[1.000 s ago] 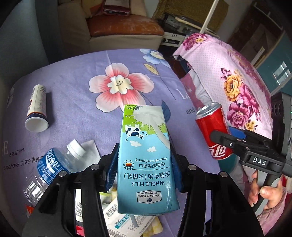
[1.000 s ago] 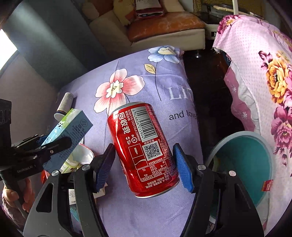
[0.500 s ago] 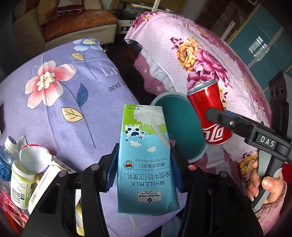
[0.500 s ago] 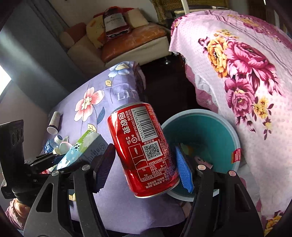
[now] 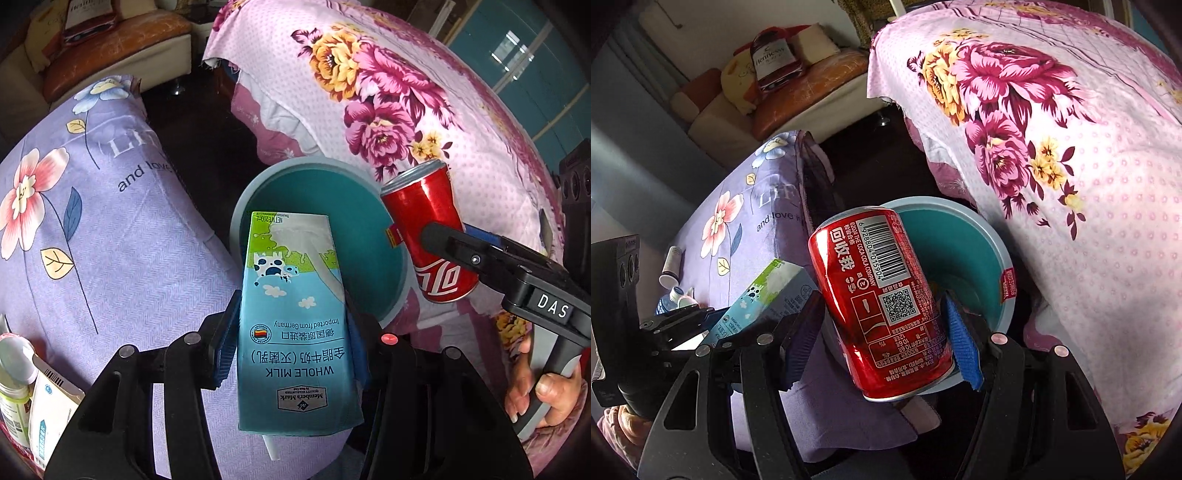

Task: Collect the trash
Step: 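Carry the cola can and milk carton over the wastebasket and release both, then move both grippers back over the remaining trash on the bed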

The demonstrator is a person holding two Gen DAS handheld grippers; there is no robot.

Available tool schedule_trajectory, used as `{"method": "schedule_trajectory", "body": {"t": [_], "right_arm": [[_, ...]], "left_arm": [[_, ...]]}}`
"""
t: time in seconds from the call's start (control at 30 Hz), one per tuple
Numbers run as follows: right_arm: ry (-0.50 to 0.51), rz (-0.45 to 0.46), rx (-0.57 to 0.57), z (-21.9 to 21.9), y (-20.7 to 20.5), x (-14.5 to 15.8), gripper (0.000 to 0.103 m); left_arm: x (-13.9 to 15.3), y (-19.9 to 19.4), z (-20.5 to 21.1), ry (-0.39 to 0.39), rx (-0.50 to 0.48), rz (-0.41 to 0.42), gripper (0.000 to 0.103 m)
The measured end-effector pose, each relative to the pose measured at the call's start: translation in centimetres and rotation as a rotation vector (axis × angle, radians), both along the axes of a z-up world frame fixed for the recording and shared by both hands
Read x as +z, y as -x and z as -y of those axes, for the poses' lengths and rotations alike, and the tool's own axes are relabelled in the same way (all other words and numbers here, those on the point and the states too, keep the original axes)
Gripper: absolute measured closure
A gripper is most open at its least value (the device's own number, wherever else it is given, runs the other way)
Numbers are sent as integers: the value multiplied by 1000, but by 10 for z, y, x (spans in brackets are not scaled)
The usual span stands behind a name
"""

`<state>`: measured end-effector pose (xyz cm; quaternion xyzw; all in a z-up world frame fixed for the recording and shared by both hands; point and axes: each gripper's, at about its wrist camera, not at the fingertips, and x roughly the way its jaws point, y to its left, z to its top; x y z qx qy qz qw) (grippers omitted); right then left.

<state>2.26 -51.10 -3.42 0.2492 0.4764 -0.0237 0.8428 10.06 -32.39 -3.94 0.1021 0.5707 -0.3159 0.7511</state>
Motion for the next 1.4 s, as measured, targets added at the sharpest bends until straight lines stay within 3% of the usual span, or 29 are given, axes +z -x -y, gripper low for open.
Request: {"method": "schedule_trajectory", "body": {"t": [0.3, 0.37, 0.43, 0.5, 0.9, 0.97, 1.4], "right_arm": [[-7, -40, -17, 10, -4, -20, 41], [-7, -46, -20, 11, -4, -23, 41], [-9, -53, -21, 11, -5, -26, 41], [-8, -60, -20, 10, -6, -28, 41], [-2, -118, -16, -1, -12, -39, 39], [3, -120, -17, -3, -12, -36, 31], [74, -115, 74, -56, -12, -8, 27]], "left_arm": [[-15, 5, 23, -40, -44, 3, 51], [-14, 6, 25, -45, -55, 13, 42], [-10, 8, 24, -41, -51, 38, 21], [-6, 8, 21, -34, -46, 58, 18], [-1, 7, -17, -2, 1, 36, 12], [-1, 6, -26, 7, 17, 28, 11], [14, 21, -105, 24, 103, 32, 10]]}}
